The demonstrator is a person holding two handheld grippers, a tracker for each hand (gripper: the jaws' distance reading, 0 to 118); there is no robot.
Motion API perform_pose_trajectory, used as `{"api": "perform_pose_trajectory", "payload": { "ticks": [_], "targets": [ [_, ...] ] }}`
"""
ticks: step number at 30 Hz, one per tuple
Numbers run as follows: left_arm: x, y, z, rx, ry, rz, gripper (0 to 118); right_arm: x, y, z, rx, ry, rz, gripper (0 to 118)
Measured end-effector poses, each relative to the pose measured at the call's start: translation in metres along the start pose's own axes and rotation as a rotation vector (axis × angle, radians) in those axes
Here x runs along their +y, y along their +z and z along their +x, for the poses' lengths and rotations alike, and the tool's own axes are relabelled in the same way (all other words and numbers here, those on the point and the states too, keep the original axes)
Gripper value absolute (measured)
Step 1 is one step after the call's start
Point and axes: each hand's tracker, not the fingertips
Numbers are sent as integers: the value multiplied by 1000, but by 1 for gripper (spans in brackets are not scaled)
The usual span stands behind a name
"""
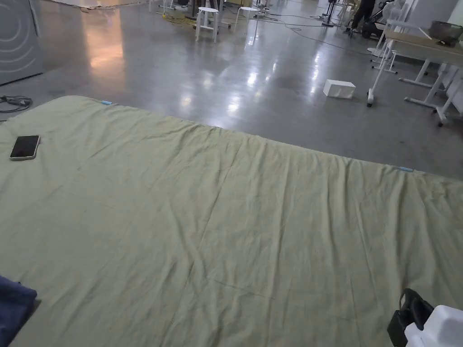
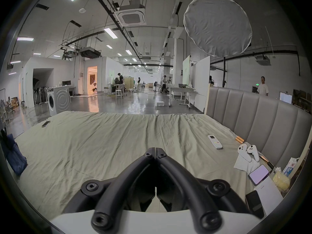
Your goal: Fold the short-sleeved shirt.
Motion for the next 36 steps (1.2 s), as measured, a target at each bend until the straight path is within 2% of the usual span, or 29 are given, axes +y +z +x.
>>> {"api": "perform_pose_trajectory", "payload": {
  "ticks": [2,3,5,6,8,12,17,24,26,29,32,36],
  "targets": [
    [-5,-4,9,132,-41,-5,37,0,-1,1,1,-6,-4,0],
    [-5,-7,9,169,-34,-7,47,0,0,1,1,-11,-6,0],
    [-3,-7,6,260,-16,18,58,0,1,2,3,-14,-5,0],
    [-3,-9,4,287,-9,12,59,0,2,3,3,-13,-3,0],
    [-1,-9,8,388,-81,-15,62,1,4,6,4,-23,3,0],
    [1,2,23,502,-133,112,63,1,5,8,7,-32,7,0],
    [1,19,71,403,-110,304,63,-1,7,8,13,-24,10,0],
    [-38,34,193,190,-107,717,62,-1,7,-1,36,-2,17,0],
    [-52,36,230,139,-105,784,61,-1,6,-4,38,-1,22,0],
    [-75,40,286,76,-125,876,48,3,4,-7,45,8,32,0],
    [-92,46,337,29,-122,948,43,6,2,-8,45,6,39,0],
    [-101,51,381,-23,-133,1027,18,8,2,-5,41,-12,51,0]
  ]
}}
